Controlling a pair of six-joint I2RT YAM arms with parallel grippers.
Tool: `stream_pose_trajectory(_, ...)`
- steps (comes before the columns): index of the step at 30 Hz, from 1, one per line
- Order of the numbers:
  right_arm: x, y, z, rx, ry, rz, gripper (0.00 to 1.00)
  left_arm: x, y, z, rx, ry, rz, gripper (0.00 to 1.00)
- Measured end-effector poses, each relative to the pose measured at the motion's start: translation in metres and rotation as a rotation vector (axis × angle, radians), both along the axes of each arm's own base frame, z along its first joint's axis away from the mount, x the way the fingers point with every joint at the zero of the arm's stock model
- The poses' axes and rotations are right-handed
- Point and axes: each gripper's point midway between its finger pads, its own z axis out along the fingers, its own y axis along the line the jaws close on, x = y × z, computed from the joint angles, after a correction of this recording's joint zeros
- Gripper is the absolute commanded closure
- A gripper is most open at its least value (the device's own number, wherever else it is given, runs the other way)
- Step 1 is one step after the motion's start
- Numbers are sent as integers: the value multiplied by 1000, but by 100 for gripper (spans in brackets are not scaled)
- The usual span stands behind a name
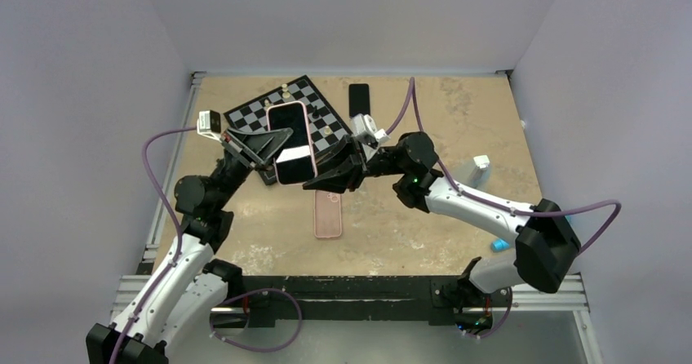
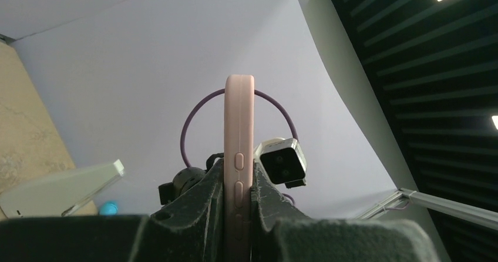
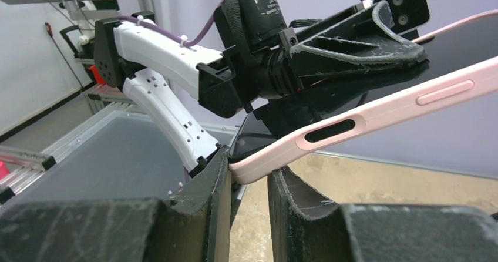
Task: Take the phone out of the phone case
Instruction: Remove the phone case from the phone.
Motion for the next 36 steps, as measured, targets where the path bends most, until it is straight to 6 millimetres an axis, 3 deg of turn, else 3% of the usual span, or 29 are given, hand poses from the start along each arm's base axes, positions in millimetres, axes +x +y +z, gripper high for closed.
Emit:
stream_pose_trajectory(6,2,3,1,2,-48,36,100,1,0,3,-34,19,-19,100)
stream_pose_trajectory(12,11,11,-11,-39,-11,44,100,6,3,1,-38,36,-3,100)
stream_pose_trajectory(16,22,16,-20,-99,107,-1,100,14,6,-2,-30,43,33,100)
stream_pose_trajectory(21,36,15,-43,-246,405,-114,100,26,5,-15,25,46,84,100)
stream_pose_trajectory(22,36,14,-47,-276,463,-126,95,28,5,-17,41,44,92,100)
stream_pose_trajectory(25,29,5,-55,-317,587,-142,63,31,0,-32,112,49,102,100)
stream_pose_trajectory(29,16,-12,-69,-355,692,-170,37,22,-9,-42,186,31,83,100)
stream_pose_trajectory(36,10,-54,-68,-298,806,-289,38,15,-11,-43,231,-23,101,100)
